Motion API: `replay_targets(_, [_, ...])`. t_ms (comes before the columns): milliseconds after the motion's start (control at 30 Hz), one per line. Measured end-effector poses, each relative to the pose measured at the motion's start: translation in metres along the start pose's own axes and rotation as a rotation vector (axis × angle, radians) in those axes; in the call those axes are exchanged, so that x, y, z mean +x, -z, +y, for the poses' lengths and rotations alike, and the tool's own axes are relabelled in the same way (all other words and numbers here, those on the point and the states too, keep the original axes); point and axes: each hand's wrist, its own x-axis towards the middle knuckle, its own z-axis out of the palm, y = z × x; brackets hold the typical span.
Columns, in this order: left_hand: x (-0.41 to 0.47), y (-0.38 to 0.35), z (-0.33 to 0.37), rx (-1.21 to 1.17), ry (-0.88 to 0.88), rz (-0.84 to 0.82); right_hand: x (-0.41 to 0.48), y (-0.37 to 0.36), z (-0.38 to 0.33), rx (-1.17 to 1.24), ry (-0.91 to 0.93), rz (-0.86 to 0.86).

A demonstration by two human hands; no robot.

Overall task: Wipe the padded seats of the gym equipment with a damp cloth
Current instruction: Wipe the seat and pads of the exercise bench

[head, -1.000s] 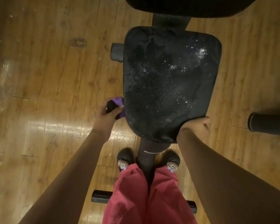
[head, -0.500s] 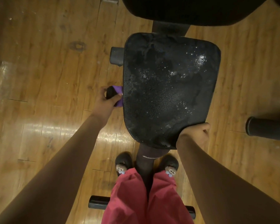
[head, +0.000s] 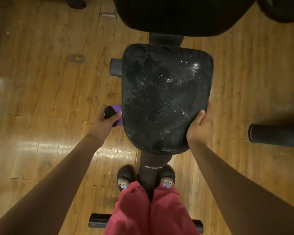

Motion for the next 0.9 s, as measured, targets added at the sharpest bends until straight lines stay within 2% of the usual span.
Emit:
replay_targets(300, [0.064,-0.012,0.05,-0.109,-0.011,0.039,0.005,-0.009,0.002,-0.015,-0.057,0.026])
replay_targets(533, [0.031,0.002,0.037,0.005,-0.038,-0.047,0.006,-0.009,0.003,-0.032,-0.078,0.011])
replay_targets(733, [0.071,-0.007,0.062,0.01,-0.086,0.054,0.007,-0.008,0.007,-0.026,-0.079,-0.007])
replay_targets(900, [0.112,-0.014,0.097,0.002,-0.133,0.075,0.009,-0.012,0.009,-0.004,-0.067,-0.007])
